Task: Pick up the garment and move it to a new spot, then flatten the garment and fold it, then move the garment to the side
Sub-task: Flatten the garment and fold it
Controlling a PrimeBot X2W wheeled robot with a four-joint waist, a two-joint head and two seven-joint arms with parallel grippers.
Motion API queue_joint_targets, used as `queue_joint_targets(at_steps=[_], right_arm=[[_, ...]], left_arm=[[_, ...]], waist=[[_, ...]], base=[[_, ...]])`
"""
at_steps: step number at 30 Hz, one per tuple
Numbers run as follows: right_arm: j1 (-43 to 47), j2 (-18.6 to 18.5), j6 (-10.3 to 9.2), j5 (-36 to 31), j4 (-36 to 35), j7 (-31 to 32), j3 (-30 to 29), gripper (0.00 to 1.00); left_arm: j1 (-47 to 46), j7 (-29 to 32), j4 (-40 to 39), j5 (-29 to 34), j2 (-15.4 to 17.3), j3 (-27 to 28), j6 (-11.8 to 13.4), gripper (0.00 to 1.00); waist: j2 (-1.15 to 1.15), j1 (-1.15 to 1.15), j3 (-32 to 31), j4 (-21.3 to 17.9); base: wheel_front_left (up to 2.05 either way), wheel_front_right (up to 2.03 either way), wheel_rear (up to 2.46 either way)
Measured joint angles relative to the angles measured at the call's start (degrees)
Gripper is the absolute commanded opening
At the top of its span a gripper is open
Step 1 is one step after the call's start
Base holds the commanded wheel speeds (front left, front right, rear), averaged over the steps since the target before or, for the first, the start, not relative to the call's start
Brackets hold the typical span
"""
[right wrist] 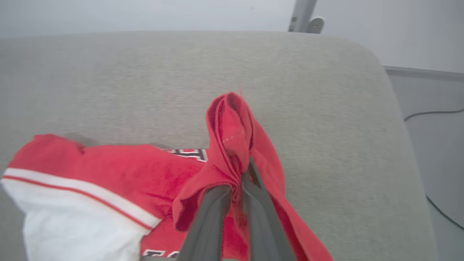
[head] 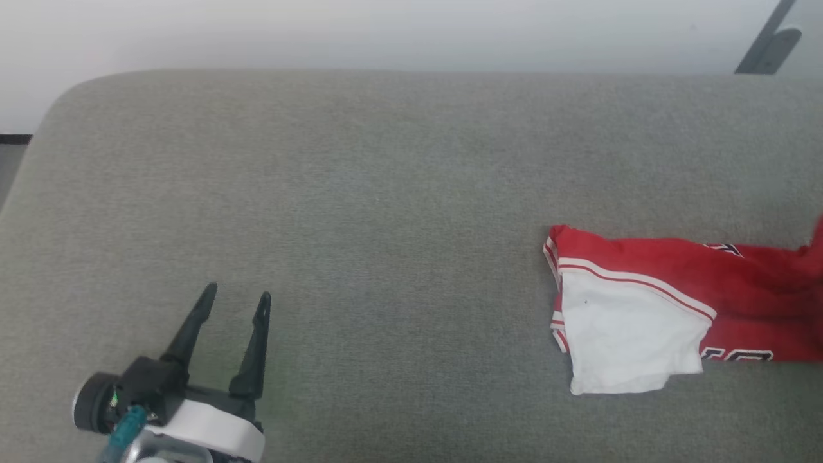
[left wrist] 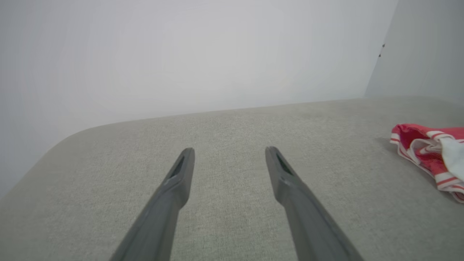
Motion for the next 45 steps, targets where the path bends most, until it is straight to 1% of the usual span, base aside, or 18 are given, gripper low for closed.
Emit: queue_joint_targets(at_steps=[3,6,8,12,15,23,28,35,36,37,38,39,40,45], right_arm=[[1.7,1.5,0.00,0.8,-5.2,1.1,3.6,0.00],[3.1,3.2,-0.01,1.2,-8.2,1.8,7.1,0.00],[3.4,4.8,-0.01,1.2,-9.3,1.9,9.2,0.00],[3.9,6.7,-0.01,0.9,-10.1,1.8,12.9,0.00],[4.1,7.9,-0.01,0.8,-9.9,1.4,14.9,0.00],[3.2,8.5,-0.01,-0.3,-6.9,-0.1,18.3,0.00],[3.0,8.9,-0.01,-1.9,-3.2,-2.5,20.2,0.00],[2.9,9.5,-0.01,-1.9,1.2,-5.9,22.0,0.00],[2.8,9.6,-0.01,-1.9,1.7,-6.3,22.1,0.03],[2.5,9.7,-0.01,-1.9,2.1,-6.7,22.4,0.09],[2.2,9.7,-0.01,-1.8,2.5,-7.0,22.6,0.46],[2.0,9.8,-0.01,-1.7,2.6,-7.6,22.6,0.78],[1.7,9.9,-0.01,-1.5,2.8,-8.0,22.7,1.00],[0.7,10.1,0.00,-0.5,3.3,-10.4,23.1,1.00]], left_arm=[[1.1,0.0,0.4,0.3,-0.6,-0.2,0.0,1.00],[1.9,0.0,0.9,0.7,-0.8,-0.6,0.0,1.00],[2.0,0.0,1.2,0.7,-1.0,-0.6,0.0,1.00],[2.3,0.0,1.8,0.2,-1.0,-0.8,0.0,1.00],[2.3,0.0,1.7,-0.1,-1.1,-1.4,0.0,1.00],[1.7,0.0,2.2,-0.1,-1.3,-1.1,0.0,1.00],[1.4,0.0,2.6,-0.2,-1.9,-1.1,0.0,1.00],[1.2,0.0,2.9,-0.6,-2.0,-0.9,0.0,1.00],[1.2,0.0,2.9,-0.8,-1.9,-0.7,0.0,1.00],[1.2,0.0,2.8,-0.8,-1.9,-0.5,0.0,1.00],[1.2,0.0,2.8,-0.9,-1.8,-0.3,0.0,1.00],[1.2,0.0,2.9,-1.1,-1.7,-0.2,0.0,1.00],[1.2,0.0,2.9,-1.1,-1.6,-0.1,0.0,1.00],[1.4,0.0,3.2,-1.2,-1.4,0.7,0.0,1.00]], waist=[[0.00,0.00,-0.9,0.9],[0.00,0.00,-1.4,2.1],[0.00,0.00,-1.7,3.0],[0.00,0.00,-2.0,4.9],[0.00,0.00,-2.1,6.3],[0.00,0.00,-1.8,9.2],[0.00,0.00,-1.5,10.3],[0.00,0.00,-1.4,10.7],[0.00,0.00,-1.4,10.6],[0.00,0.00,-1.5,10.5],[0.00,0.00,-1.5,10.4],[0.00,0.00,-1.6,10.2],[0.00,0.00,-1.7,10.0],[0.00,0.00,-2.5,8.7]], base=[[0.00,0.00,0.00],[0.00,0.00,0.00],[0.00,0.00,0.00],[0.00,0.00,0.00],[0.00,0.00,0.00],[0.00,0.00,0.00],[0.00,0.00,0.00],[0.00,0.00,0.00],[0.00,0.00,0.00],[0.00,0.00,0.00],[0.00,0.00,0.00],[0.00,0.00,0.00],[0.00,0.00,0.00],[0.00,0.00,0.00]])
